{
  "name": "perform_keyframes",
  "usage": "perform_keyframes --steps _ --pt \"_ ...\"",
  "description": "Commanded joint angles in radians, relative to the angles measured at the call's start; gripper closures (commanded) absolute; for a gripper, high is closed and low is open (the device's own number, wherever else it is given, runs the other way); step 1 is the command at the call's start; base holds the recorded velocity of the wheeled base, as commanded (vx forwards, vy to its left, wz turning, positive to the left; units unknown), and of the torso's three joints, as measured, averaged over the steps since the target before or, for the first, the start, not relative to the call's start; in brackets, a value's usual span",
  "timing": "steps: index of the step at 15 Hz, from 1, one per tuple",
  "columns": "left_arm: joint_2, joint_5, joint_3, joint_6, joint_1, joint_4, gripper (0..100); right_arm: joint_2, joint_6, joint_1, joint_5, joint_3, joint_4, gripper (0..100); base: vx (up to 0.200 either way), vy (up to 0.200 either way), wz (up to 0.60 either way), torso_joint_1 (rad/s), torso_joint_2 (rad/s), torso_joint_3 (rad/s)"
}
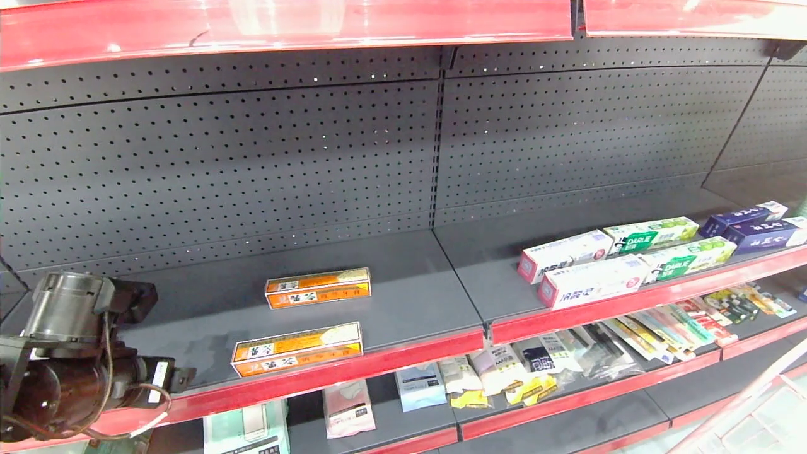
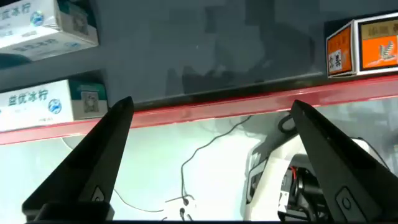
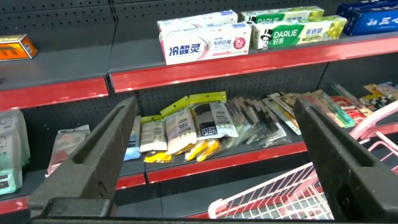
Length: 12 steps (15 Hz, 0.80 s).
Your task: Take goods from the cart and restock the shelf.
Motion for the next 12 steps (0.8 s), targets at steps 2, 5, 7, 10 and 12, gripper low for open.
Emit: perform_keyframes --steps 2,5,7,10,12 --pt "0.08 0.0 -0.047 -0.001 0.001 -0.012 0 0.001 -0.001 0.0 0.0 0.0 0.0 0 0.0 0.0 0.0 0.0 0.0 0.0" --pt "0.119 -0.012 -0.081 -0.02 0.001 -0.013 0 0.001 -0.001 0.0 0.0 0.0 0.0 0 0.0 0.0 0.0 0.0 0.0 0.0" --pt "0.137 -0.024 -0.083 -0.026 0.0 -0.013 0 0.001 -0.001 0.0 0.002 0.0 0.0 0 0.0 0.0 0.0 0.0 0.0 0.0" --pt "0.159 -0.035 -0.086 -0.038 0.0 -0.013 0 0.001 -0.001 0.0 0.0 0.0 0.0 0 0.0 0.0 0.0 0.0 0.0 0.0" --pt "0.166 -0.037 -0.086 -0.038 -0.002 -0.022 0 0.001 -0.001 0.0 0.002 0.0 0.0 0 0.0 0.0 0.0 0.0 0.0 0.0"
